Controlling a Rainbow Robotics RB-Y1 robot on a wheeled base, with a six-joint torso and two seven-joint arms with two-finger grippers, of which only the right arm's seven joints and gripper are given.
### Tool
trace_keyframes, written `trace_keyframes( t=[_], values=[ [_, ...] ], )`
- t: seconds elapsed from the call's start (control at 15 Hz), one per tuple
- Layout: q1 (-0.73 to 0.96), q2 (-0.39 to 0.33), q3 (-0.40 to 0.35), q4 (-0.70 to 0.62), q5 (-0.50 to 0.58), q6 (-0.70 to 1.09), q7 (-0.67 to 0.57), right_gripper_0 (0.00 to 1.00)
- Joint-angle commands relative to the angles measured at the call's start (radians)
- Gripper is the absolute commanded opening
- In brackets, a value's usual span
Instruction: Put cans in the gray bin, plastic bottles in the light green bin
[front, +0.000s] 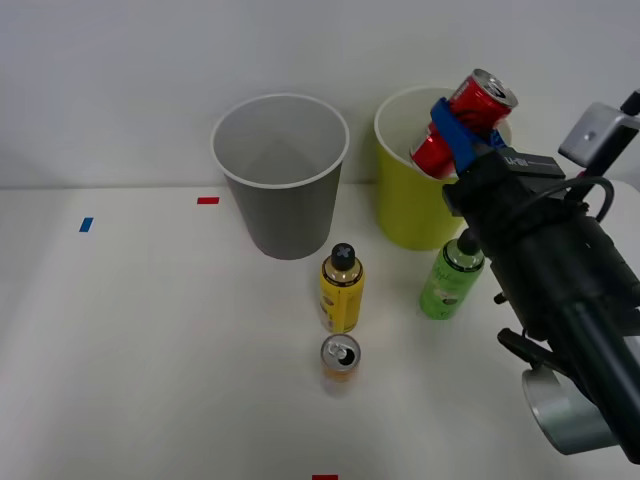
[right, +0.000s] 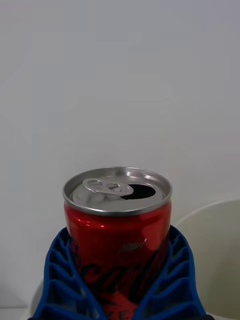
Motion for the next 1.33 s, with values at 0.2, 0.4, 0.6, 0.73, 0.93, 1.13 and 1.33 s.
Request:
trace_keyframes(
  t=[0.2, 0.4, 0.6, 0.73, 0.93, 1.13, 1.33],
  values=[
    [-0.213, 0.005, 0.15, 0.001, -0.011, 0.241, 0.005, 0.0],
    [-0.352, 0.013, 0.199, 0.099, -0.011, 0.287, -0.004, 0.0],
    [-0.485, 0.079, 0.201, 0.311, 0.006, 0.213, -0.01, 0.0],
    [-0.571, 0.128, 0.201, 0.452, 0.032, 0.186, -0.002, 0.0],
    [-0.672, 0.139, 0.227, 0.602, 0.046, 0.126, 0.002, 0.0],
    [-0.724, 0.128, 0.265, 0.683, 0.064, 0.112, 0.002, 0.0],
    [-0.753, 0.113, 0.299, 0.739, 0.073, 0.086, 0.001, 0.0]
  ],
)
